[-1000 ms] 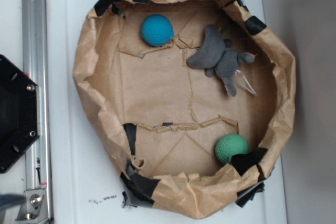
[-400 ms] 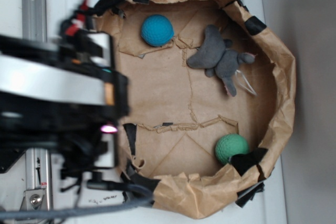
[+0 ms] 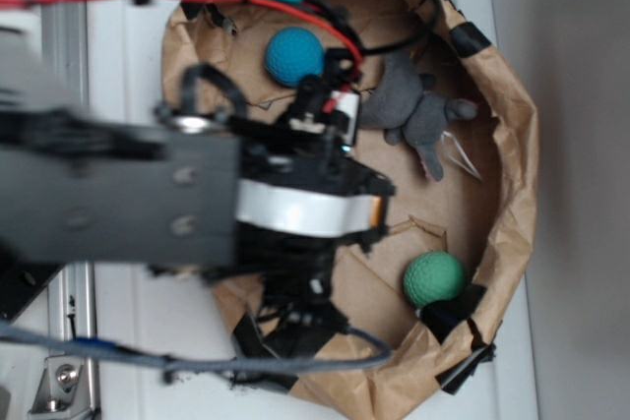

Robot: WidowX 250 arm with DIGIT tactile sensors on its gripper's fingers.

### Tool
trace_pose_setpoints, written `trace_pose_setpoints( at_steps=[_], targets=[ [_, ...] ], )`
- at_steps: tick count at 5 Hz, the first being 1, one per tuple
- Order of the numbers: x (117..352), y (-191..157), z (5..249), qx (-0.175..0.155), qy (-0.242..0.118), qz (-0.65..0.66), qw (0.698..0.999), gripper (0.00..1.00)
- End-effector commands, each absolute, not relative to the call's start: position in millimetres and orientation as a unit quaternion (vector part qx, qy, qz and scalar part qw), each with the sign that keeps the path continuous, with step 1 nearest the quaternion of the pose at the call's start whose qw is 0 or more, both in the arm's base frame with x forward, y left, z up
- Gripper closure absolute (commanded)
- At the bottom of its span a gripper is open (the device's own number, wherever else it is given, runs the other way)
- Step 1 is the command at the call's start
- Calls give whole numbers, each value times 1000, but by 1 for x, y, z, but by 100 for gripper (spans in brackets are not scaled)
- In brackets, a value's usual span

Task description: Grab the green ball.

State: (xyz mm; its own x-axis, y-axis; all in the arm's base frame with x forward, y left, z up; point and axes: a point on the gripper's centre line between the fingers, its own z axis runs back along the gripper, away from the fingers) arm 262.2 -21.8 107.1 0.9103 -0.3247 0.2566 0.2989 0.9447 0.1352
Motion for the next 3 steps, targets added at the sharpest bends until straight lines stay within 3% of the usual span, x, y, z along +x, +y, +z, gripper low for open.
trace_pose_setpoints(
  at_steps=[1,2,3],
  targets=[
    [288,-11,110,24,-137,-163,977,0],
    [282,-7,138,1,-153,-161,975,0],
    [278,-3,167,3,-170,-161,972,0]
  ],
)
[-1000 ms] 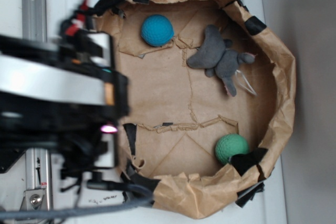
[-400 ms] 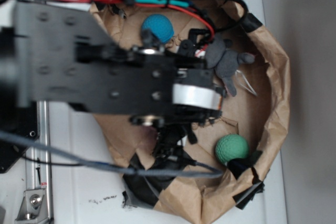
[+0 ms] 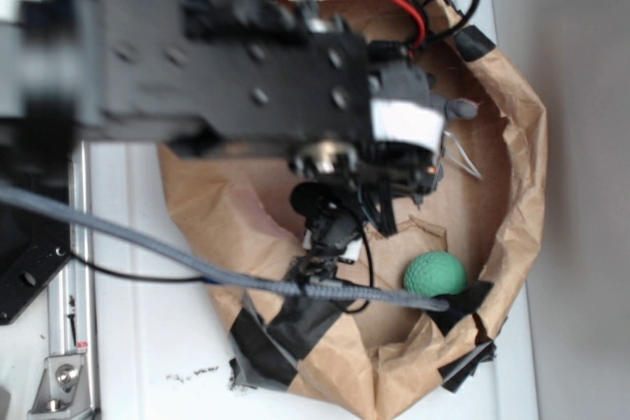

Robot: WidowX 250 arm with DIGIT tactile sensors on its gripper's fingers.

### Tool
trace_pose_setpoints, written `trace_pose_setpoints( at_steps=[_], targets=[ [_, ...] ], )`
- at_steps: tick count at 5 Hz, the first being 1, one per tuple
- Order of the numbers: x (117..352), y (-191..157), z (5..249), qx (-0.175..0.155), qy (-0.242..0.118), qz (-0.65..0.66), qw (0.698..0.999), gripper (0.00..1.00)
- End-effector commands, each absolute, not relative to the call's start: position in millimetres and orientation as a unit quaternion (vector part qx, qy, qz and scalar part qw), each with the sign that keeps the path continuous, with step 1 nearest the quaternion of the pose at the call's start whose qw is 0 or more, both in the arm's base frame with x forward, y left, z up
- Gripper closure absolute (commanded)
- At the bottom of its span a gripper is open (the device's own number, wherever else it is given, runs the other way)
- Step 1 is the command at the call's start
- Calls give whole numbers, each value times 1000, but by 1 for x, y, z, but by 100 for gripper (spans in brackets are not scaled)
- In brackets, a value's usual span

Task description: Grab the green ball.

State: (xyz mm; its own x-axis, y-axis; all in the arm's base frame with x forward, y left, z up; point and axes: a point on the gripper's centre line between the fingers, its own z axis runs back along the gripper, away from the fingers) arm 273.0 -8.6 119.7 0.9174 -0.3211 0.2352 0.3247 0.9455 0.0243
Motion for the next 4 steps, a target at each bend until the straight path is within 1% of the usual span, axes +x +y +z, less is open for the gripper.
trace_pose_setpoints(
  at_steps=[1,2,3,4],
  targets=[
    [275,5,184,7,-176,-147,973,0],
    [273,13,198,-7,-182,-141,973,0],
    [277,3,178,-43,-202,-202,957,0],
    [298,-19,140,-20,-206,-271,940,0]
  ],
)
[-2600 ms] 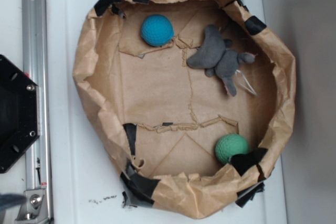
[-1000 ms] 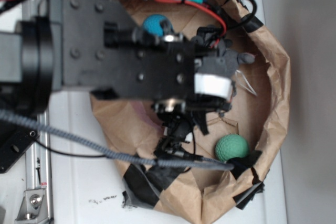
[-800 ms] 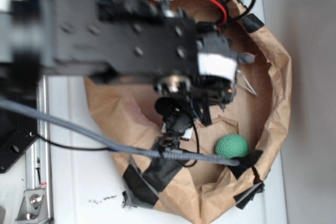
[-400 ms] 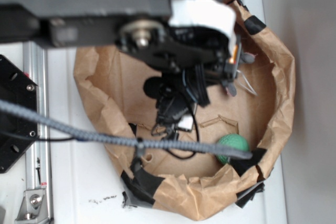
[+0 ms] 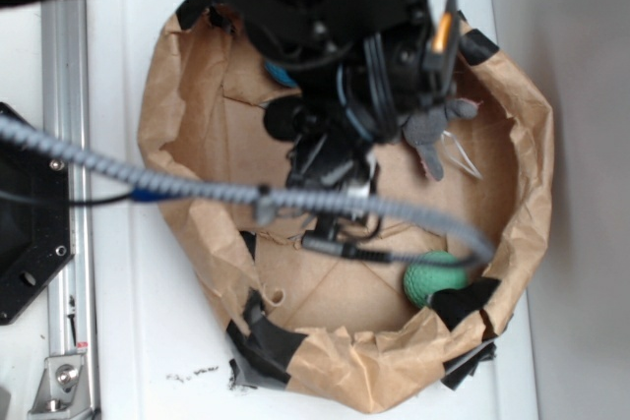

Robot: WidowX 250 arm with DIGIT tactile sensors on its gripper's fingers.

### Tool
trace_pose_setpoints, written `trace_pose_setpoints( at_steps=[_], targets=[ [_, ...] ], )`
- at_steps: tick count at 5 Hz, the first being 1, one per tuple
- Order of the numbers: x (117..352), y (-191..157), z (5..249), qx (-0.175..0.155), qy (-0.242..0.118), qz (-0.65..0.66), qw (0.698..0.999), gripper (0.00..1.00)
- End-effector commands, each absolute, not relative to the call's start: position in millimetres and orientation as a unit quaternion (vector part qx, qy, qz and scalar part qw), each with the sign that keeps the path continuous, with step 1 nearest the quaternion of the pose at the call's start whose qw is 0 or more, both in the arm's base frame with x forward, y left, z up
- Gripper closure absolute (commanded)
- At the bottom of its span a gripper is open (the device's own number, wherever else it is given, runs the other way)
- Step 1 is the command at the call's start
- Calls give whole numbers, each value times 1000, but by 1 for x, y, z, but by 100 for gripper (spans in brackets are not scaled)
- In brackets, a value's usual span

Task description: Grab the green ball.

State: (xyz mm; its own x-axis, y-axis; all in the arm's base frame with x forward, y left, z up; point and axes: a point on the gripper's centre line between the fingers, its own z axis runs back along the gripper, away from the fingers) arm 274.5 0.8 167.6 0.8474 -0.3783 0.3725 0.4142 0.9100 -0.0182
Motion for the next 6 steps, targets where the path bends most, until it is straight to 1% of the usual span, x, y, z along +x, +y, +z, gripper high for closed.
trace_pose_setpoints(
  at_steps=[1,2,3,4,5,6],
  targets=[
    [313,-28,108,-16,-185,-292,938,0],
    [311,-49,80,-30,-157,-320,934,0],
    [301,-77,76,-36,-153,-349,924,0],
    [302,-96,75,-45,-157,-357,920,0],
    [306,-102,65,-44,-152,-358,920,0],
    [302,-114,45,-88,-140,-356,920,0]
  ],
)
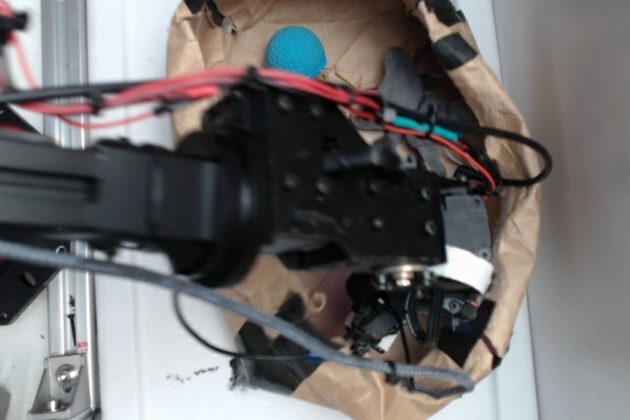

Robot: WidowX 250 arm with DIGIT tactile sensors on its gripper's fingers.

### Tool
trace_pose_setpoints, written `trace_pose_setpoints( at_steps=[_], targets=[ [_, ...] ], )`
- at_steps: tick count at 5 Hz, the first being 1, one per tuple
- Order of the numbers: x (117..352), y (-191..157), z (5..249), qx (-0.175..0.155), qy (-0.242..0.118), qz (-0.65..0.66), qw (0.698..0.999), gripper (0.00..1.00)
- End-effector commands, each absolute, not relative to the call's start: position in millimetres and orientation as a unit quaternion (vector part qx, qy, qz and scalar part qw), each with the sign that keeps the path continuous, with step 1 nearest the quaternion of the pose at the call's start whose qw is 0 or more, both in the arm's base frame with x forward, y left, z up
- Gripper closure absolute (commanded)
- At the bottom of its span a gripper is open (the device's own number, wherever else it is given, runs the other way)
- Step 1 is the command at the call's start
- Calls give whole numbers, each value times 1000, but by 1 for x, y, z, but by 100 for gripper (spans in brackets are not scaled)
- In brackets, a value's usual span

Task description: Grab the green ball.

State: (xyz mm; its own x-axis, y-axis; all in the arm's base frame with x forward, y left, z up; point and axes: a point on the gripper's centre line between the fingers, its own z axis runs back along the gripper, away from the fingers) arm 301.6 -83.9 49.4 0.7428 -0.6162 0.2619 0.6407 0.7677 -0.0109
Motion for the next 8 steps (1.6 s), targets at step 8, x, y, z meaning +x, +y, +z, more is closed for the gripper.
trace_pose_setpoints(
  at_steps=[8],
  targets=[
    [234,10,159,63,-5,-40,997,100]
  ],
)
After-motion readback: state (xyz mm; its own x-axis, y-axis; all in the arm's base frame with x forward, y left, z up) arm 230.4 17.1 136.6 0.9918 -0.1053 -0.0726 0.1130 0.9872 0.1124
